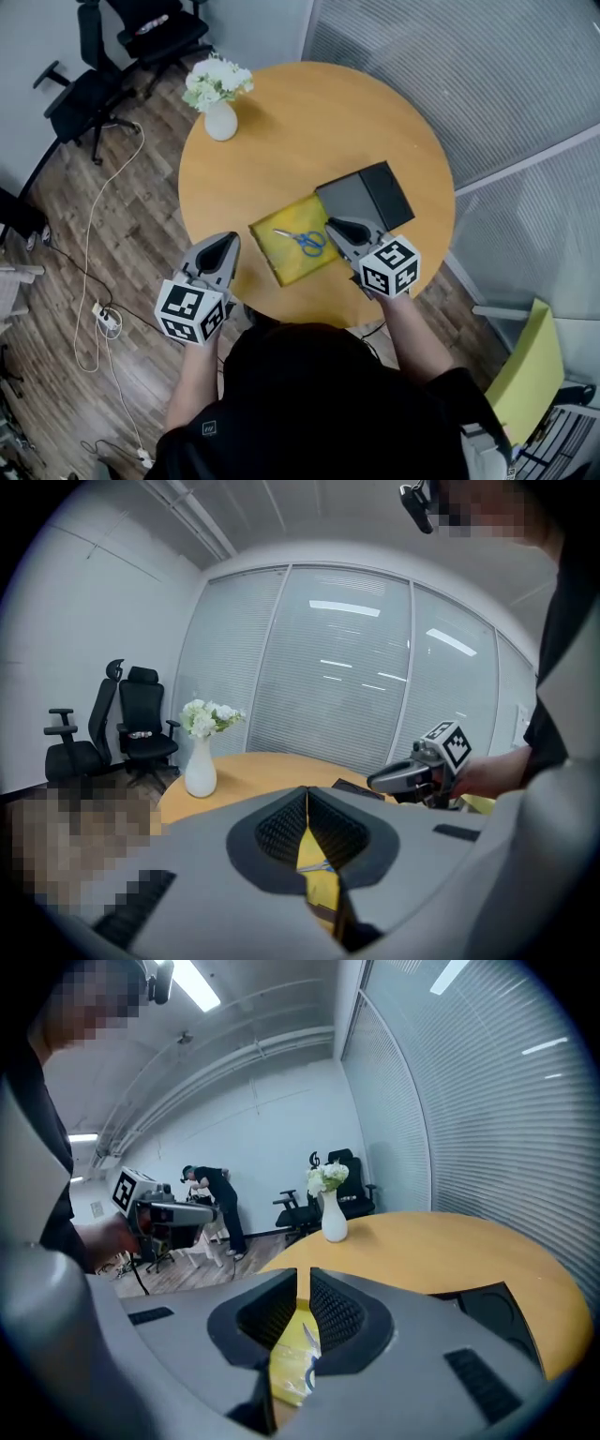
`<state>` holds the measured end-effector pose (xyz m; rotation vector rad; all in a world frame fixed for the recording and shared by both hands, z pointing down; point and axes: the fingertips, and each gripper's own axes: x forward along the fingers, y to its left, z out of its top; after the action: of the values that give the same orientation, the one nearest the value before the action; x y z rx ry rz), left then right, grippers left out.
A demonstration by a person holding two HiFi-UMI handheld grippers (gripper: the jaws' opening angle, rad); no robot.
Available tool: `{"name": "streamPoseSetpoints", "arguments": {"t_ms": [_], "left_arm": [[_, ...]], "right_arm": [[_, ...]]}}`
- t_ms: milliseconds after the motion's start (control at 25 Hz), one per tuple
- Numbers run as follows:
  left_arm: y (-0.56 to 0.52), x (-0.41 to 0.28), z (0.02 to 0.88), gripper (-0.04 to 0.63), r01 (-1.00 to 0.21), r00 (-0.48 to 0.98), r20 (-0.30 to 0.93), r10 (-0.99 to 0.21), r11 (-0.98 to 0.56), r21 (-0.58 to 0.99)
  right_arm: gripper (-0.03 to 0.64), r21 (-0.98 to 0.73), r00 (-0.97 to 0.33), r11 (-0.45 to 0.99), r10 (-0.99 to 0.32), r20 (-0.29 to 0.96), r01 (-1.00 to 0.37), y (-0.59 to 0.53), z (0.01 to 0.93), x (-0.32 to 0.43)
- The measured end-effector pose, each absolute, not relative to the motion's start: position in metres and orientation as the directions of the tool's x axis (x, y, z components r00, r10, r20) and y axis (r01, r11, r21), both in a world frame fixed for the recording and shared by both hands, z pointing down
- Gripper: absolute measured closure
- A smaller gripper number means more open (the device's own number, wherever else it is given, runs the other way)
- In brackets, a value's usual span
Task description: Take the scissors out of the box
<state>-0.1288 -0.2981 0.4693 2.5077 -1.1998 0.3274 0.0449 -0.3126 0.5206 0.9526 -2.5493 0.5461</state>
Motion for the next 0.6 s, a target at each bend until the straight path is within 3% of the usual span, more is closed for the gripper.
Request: {"name": "streamPoseSetpoints", "arguments": {"t_ms": [200,320,600], "left_arm": [[-0.296,-0.125,0.481,0.581,-0.799,0.600,0.364,-0.712,-0.559,0.222],[-0.293,-0.126,0.488,0.580,-0.805,0.592,0.369,-0.716,-0.545,0.235],[-0.291,-0.133,0.501,0.581,-0.818,0.576,0.373,-0.727,-0.514,0.259]], "right_arm": [[0.574,-0.148,-0.652,0.728,-0.479,0.588,-0.669,-0.317,0.562,0.053],[0.487,-0.107,-0.628,0.764,-0.432,0.648,-0.636,-0.317,0.582,0.051],[0.469,-0.009,-0.528,0.879,-0.278,0.803,-0.478,-0.309,0.639,0.034]]}}
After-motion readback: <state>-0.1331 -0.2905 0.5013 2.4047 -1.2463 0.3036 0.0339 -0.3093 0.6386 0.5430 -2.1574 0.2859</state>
